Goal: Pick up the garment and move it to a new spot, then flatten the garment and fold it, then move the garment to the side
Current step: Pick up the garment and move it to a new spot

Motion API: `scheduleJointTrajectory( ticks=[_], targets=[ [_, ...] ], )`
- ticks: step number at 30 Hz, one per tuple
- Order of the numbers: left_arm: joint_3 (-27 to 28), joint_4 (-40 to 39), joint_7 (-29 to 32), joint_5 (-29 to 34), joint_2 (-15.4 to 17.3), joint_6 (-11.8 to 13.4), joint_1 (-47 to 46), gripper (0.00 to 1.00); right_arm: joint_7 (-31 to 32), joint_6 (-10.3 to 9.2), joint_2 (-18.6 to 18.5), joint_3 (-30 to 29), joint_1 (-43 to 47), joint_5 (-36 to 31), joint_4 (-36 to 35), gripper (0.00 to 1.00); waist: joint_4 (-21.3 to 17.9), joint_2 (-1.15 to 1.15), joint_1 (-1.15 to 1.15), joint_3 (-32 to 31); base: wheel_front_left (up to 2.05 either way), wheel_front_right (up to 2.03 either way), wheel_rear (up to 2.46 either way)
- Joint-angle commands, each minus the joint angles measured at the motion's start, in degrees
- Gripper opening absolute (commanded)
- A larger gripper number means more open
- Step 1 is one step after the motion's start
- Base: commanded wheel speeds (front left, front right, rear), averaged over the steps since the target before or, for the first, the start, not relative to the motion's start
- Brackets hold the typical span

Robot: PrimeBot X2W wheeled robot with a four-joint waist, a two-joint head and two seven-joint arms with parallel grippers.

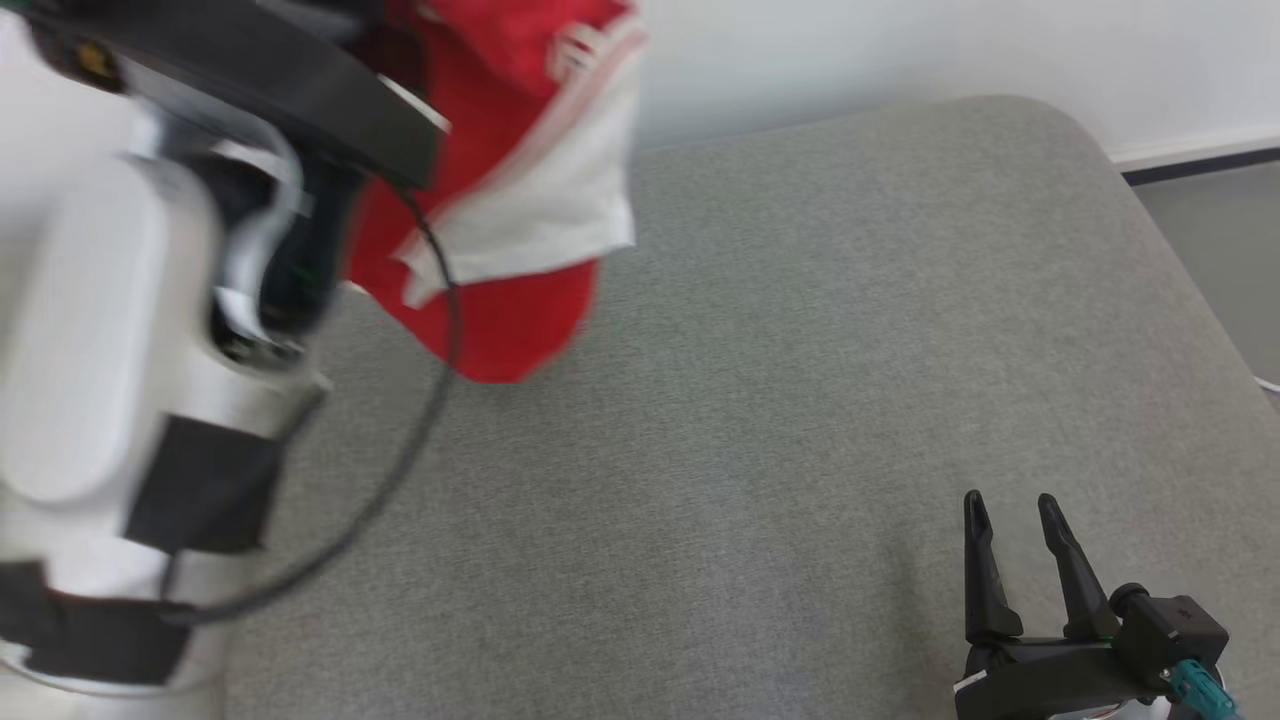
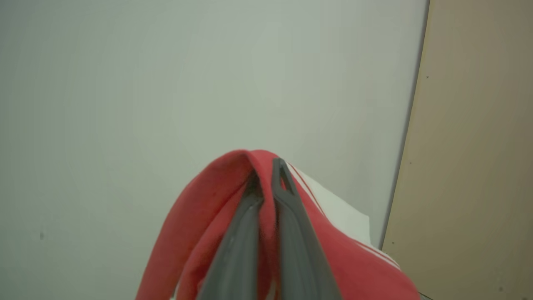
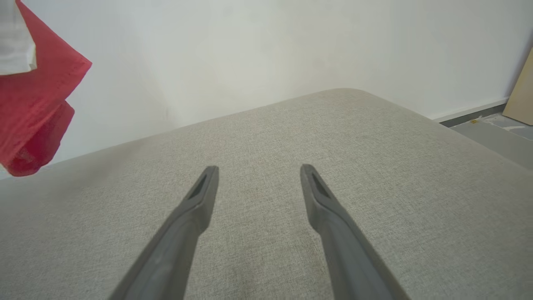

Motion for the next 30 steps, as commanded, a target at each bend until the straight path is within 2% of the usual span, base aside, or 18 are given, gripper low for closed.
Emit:
scheduleJointTrajectory(
  ticks=[1, 10, 18, 24, 25, 26, 27, 30],
  targets=[
    [-1.2, -1.2, -0.5, 0.1, -1.2, 0.2, 1.9, 0.0, -0.1, -0.12, 0.1, 0.2, 0.1, 0.2, 0.0, 1.0, -1.0, 0.0, 0.0, 0.5, 0.0, 0.0, 0.0],
    [-6.1, -0.9, -2.3, -0.2, -4.1, 0.9, 14.1, 0.0, -0.1, -0.12, 0.1, 0.7, -0.8, 0.0, 0.1, 1.0, -1.0, 0.0, 0.0, 0.9, 0.0, 0.0, 0.0],
    [-9.4, 9.7, -7.0, -0.1, -5.0, -0.2, 26.3, 0.0, -0.1, -0.12, 0.1, 1.3, -0.8, -0.6, 0.1, 1.0, -0.4, 0.0, 0.0, 1.0, 0.0, 0.0, 0.0],
    [-11.9, 17.8, -10.0, -0.6, -6.3, -1.4, 29.5, 0.0, -0.1, -0.12, 0.1, 1.6, -0.9, -1.0, 0.5, 1.0, 0.2, 0.0, 0.0, 0.8, 0.0, 0.0, 0.0],
    [-12.4, 18.4, -10.9, -0.1, -6.4, -1.6, 29.3, 0.15, -0.1, -0.12, 0.1, 1.7, -0.9, -1.0, 0.5, 1.0, 0.4, 0.0, 0.0, 0.6, 0.0, 0.0, 0.0],
    [-12.9, 18.9, -11.9, 0.6, -6.4, -1.8, 29.0, 0.49, -0.1, -0.12, 0.1, 1.8, -0.8, -1.1, 0.3, 1.0, 0.6, 0.0, 0.0, 0.4, 0.0, 0.0, 0.0],
    [-13.1, 19.3, -12.9, 0.9, -6.5, -1.8, 28.7, 1.0, -0.1, -0.12, 0.1, 1.9, -0.8, -1.2, 0.2, 1.0, 0.9, 0.0, 0.0, 0.2, 0.0, 0.0, 0.0],
    [-12.9, 19.8, -16.1, 2.1, -6.5, -1.4, 27.8, 1.0, -0.1, -0.12, 0.1, 1.8, -0.6, -1.5, -0.5, 1.0, 1.8, 0.0, 0.0, -0.7, 0.0, 0.0, 0.0]
  ],
)
